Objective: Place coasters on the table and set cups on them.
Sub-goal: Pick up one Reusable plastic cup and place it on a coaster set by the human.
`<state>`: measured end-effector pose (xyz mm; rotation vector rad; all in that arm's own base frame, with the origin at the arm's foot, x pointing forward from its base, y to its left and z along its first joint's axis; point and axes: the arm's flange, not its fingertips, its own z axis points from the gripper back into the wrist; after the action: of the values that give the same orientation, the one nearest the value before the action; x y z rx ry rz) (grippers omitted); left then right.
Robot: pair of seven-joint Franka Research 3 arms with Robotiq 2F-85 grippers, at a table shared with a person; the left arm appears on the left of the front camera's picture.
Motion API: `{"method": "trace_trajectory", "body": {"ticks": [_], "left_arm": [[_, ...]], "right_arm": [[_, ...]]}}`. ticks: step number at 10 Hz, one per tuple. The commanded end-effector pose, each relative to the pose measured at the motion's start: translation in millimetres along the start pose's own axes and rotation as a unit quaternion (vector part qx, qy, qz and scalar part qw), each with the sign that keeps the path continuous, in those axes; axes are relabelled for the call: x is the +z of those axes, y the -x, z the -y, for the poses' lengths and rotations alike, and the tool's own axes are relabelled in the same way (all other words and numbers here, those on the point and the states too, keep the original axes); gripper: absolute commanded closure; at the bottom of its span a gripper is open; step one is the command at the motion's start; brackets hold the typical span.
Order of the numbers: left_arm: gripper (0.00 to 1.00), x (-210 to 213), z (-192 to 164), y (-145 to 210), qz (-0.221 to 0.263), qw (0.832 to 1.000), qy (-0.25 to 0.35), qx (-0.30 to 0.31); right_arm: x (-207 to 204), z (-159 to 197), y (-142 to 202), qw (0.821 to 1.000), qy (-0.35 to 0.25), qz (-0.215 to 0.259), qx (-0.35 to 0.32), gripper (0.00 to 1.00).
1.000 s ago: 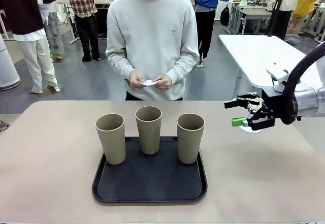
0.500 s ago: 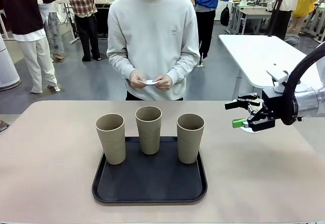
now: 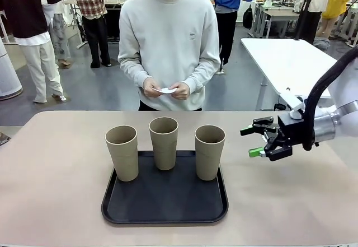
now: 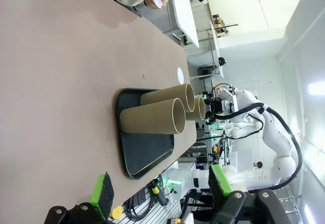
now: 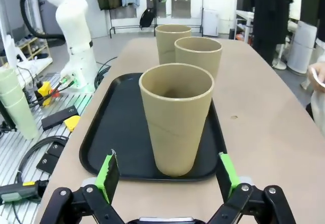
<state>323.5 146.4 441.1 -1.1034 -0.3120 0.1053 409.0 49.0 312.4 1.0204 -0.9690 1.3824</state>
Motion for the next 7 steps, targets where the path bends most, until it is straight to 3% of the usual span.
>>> {"method": "trace_trajectory", "body": {"ticks": [1,4,7], "left_arm": [[0.0,1,-1,0,0.002,1.0,0.004,-0.006],[0.0,1,-1,0,0.002,1.0,0.004,-0.006],[0.0,1,-1,0,0.002,1.0,0.004,-0.006]], "right_arm": [[-12,9,14,1.0,0.006,-0.004,0.028,0.0],[-27,25,33,0.999,0.035,-0.016,0.015,0.0],[-43,30,34,1.0,0.013,-0.016,-0.014,0.0]]}}
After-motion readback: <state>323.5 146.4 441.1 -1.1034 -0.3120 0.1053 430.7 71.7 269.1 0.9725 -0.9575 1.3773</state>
